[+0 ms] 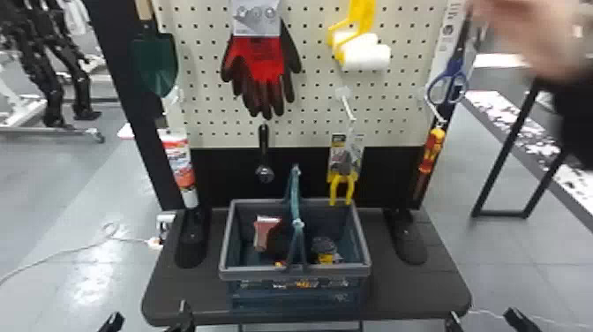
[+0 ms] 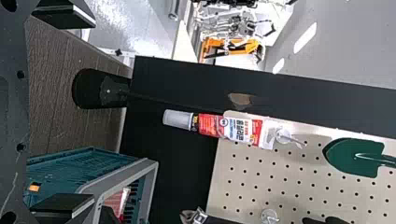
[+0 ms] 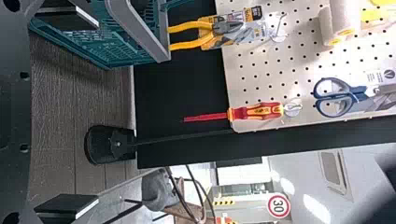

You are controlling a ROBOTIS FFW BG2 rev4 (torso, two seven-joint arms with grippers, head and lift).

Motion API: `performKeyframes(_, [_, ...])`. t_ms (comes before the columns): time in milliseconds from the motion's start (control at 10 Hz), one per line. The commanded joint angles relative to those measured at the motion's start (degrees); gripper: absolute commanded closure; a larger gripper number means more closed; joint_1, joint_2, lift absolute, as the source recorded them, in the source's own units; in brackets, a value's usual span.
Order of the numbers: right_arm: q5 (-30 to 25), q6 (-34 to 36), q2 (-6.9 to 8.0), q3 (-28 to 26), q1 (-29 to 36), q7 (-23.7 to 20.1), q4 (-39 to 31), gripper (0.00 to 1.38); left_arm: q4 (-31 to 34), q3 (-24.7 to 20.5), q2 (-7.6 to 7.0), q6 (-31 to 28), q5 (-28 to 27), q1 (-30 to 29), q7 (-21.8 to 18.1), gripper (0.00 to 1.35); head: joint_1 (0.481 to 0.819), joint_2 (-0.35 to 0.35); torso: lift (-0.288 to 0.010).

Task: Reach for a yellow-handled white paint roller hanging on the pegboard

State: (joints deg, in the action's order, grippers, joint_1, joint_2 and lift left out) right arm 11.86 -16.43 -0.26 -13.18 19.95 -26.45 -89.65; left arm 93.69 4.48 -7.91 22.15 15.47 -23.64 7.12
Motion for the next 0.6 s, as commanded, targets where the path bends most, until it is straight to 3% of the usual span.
performKeyframes(0, [0.0,0.0,0.32,0.0,0.0,0.0,0.0,0.0,0.0,0.0,0.0,0.0,0.0,0.0,0.0,0.0,0.549,0.0,-0.1])
performKeyframes(500, [0.0,0.0,0.32,0.0,0.0,0.0,0.0,0.0,0.0,0.0,0.0,0.0,0.0,0.0,0.0,0.0,0.549,0.0,-0.1])
